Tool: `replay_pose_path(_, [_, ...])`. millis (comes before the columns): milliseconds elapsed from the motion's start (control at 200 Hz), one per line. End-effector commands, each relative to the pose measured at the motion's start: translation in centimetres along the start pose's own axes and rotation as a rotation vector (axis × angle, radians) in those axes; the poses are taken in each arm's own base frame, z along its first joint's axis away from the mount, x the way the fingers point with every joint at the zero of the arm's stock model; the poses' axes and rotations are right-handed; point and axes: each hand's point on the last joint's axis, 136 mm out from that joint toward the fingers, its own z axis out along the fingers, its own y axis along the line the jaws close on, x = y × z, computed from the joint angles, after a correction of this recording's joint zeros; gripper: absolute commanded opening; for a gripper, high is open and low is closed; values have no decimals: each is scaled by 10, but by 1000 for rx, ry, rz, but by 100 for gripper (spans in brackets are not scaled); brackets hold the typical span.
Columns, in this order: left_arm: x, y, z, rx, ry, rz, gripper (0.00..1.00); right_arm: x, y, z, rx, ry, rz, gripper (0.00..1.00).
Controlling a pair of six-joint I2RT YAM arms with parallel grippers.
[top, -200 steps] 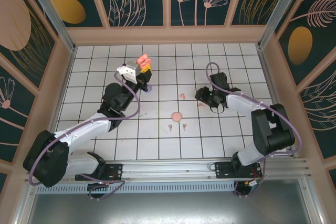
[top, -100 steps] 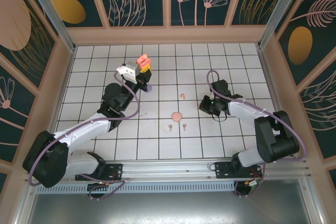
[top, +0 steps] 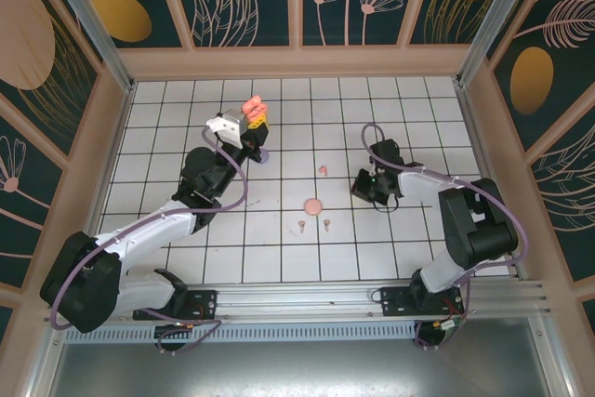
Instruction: Insert the wireless bluetooth earbuds into the charging case
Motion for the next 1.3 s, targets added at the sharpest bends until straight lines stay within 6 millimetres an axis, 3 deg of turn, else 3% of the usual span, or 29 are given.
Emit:
replay_pose_path(0, [-1,-3,0,10,-8,15,0,-25,7,-6,5,-48,-21,0])
replay_pose_path(255, [0,-4,1,14,-9,8,0,-66,9,-19,6,-117,10,0])
replay_pose_path(425, [-1,-4,0,11,-9,10,0,-74,16,-26,-7,-134,-3,0])
replay_pose_path(711, [0,-6,3,24,-10,-7,0,-73,3,3,24,-91,7,0])
replay_pose_path(911, [-3,-5,1,20,-12,1,0,-64,-6,20,47,-38,10,0])
replay_pose_path(1291, [-2,-5,2,20,-17,6,0,-20,-14,1,48,2,15,0])
